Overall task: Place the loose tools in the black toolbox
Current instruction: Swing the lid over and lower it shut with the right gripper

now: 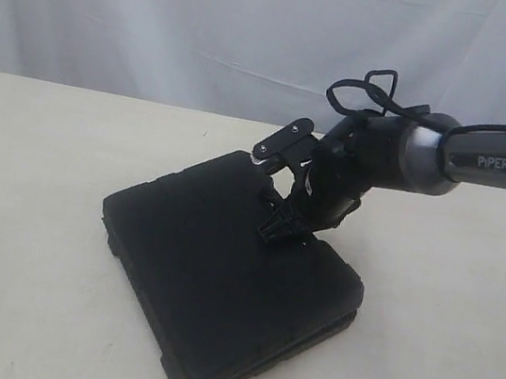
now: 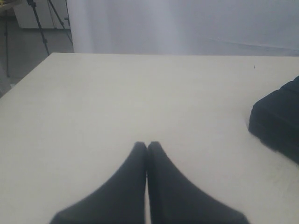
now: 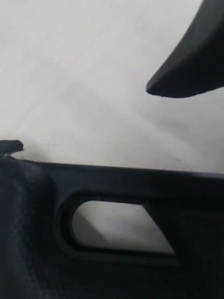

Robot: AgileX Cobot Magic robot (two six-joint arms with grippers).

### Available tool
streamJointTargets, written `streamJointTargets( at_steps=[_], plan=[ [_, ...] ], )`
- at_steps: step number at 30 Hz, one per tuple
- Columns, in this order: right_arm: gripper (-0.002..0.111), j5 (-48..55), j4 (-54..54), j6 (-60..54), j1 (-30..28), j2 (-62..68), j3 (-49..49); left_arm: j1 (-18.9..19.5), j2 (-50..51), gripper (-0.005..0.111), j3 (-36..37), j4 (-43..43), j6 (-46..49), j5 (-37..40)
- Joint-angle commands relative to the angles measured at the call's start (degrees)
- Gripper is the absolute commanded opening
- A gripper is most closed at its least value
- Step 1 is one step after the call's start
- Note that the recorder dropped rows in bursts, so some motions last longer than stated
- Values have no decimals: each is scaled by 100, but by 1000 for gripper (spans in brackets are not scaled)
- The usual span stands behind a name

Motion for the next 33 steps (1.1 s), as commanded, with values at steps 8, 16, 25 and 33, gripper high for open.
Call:
streamJointTargets(
  at_steps=[8, 16, 25, 33],
  plan=[
    [57, -62, -82, -307, 16, -61, -119, -27, -7, 0, 15, -55, -11, -57],
    [57, -46, -434, -296, 16, -68, -128, -27, -7, 0, 15, -55, -11, -57],
    [57, 846, 624, -373, 16, -184, -773, -27, -7, 0, 15, -55, -11, -57],
    [57, 1200, 1322, -681, 16, -441, -1097, -27, -7, 0, 15, -55, -11, -57]
  ],
)
